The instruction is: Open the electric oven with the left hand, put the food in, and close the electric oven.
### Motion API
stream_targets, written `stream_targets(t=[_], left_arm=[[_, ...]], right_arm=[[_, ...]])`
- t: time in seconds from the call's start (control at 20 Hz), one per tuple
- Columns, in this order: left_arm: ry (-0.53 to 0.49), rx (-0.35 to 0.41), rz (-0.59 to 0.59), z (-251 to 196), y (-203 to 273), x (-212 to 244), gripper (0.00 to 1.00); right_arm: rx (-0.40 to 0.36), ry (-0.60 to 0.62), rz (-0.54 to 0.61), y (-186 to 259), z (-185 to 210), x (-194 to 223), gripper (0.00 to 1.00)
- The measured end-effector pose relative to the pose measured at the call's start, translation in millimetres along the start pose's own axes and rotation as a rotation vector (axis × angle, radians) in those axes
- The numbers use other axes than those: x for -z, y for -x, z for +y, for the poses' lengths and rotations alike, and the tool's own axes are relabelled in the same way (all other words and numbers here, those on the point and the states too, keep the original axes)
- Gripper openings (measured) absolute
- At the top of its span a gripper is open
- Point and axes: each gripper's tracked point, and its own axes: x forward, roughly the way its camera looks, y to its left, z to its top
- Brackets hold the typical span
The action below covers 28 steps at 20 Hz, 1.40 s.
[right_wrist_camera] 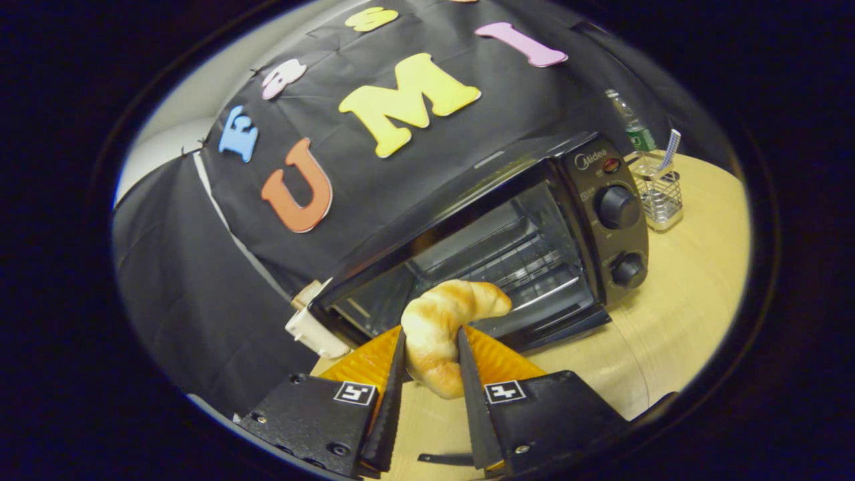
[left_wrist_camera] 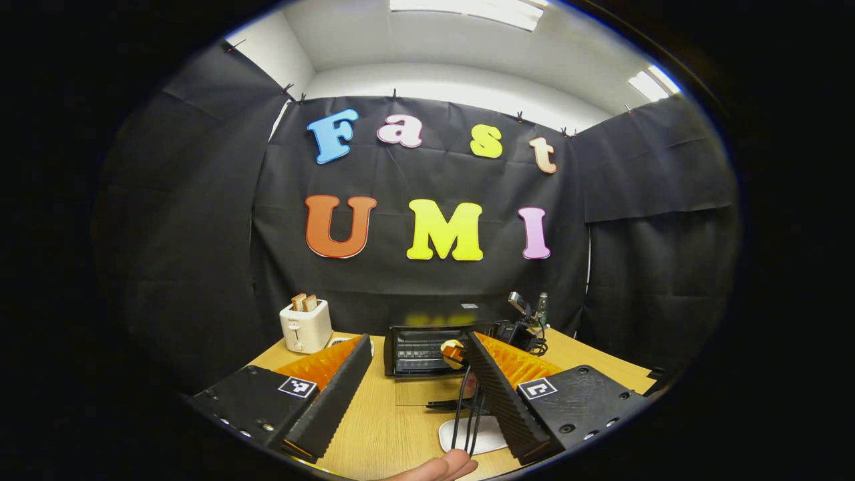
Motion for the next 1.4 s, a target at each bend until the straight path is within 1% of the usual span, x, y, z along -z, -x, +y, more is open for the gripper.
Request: stream_targets(t=[0.1, 0.15, 0.2, 0.25, 0.4, 0.5, 0.55, 0.6, 0.7, 0.8, 0.9, 0.95, 1.0, 1.1, 1.2, 1.25, 1.35, 1.4], left_arm=[[0.007, 0.004, 0.015, -1, -5, 5, 0.94], [0.003, 0.001, 0.024, -1, -7, 7, 0.94], [-0.006, -0.003, 0.030, 1, -9, 10, 0.94], [-0.014, -0.009, 0.037, 1, -12, 12, 0.94], [-0.017, -0.003, 0.044, -4, -15, 14, 0.94], [-0.023, 0.005, 0.040, -7, -16, 14, 0.94], [-0.025, 0.009, 0.038, -9, -18, 14, 0.94], [-0.025, 0.014, 0.040, -11, -17, 15, 0.94], [-0.026, 0.020, 0.044, -13, -17, 17, 0.94], [-0.026, 0.018, 0.051, -14, -20, 19, 0.94], [-0.028, 0.020, 0.057, -14, -19, 21, 0.94], [-0.033, 0.018, 0.058, -14, -17, 22, 0.94], [-0.036, 0.016, 0.057, -13, -17, 21, 0.94], [-0.036, 0.014, 0.051, -12, -15, 20, 0.94], [-0.032, 0.012, 0.050, -9, -15, 21, 0.94], [-0.030, 0.008, 0.056, -7, -15, 23, 0.94], [-0.025, 0.003, 0.064, -5, -15, 25, 0.94], [-0.023, 0.002, 0.065, -5, -14, 25, 0.94]], right_arm=[[0.045, 0.003, -0.027, -19, -15, -13, 0.46], [0.071, 0.011, -0.040, -27, -21, -18, 0.48], [0.096, 0.033, -0.048, -36, -25, -21, 0.48], [0.101, 0.056, -0.052, -44, -23, -23, 0.43], [0.102, 0.116, -0.074, -65, -13, -30, 0.46], [0.124, 0.149, -0.094, -72, -16, -33, 0.46], [0.122, 0.148, -0.104, -75, -17, -33, 0.46], [0.112, 0.117, -0.108, -77, -16, -31, 0.48], [0.080, 0.013, -0.130, -74, -9, -28, 0.46], [0.068, -0.077, -0.180, -74, -12, -29, 0.46], [0.080, -0.170, -0.239, -73, -16, -30, 0.48], [0.101, -0.201, -0.257, -75, -22, -27, 0.50], [0.114, -0.202, -0.253, -79, -26, -22, 0.48], [0.107, -0.176, -0.236, -80, -26, -14, 0.53], [0.104, -0.145, -0.247, -80, -19, -17, 0.48], [0.091, -0.133, -0.246, -80, -12, -18, 0.51], [0.105, -0.087, -0.207, -83, -10, -10, 0.48], [0.122, -0.060, -0.196, -84, -13, -8, 0.62]])
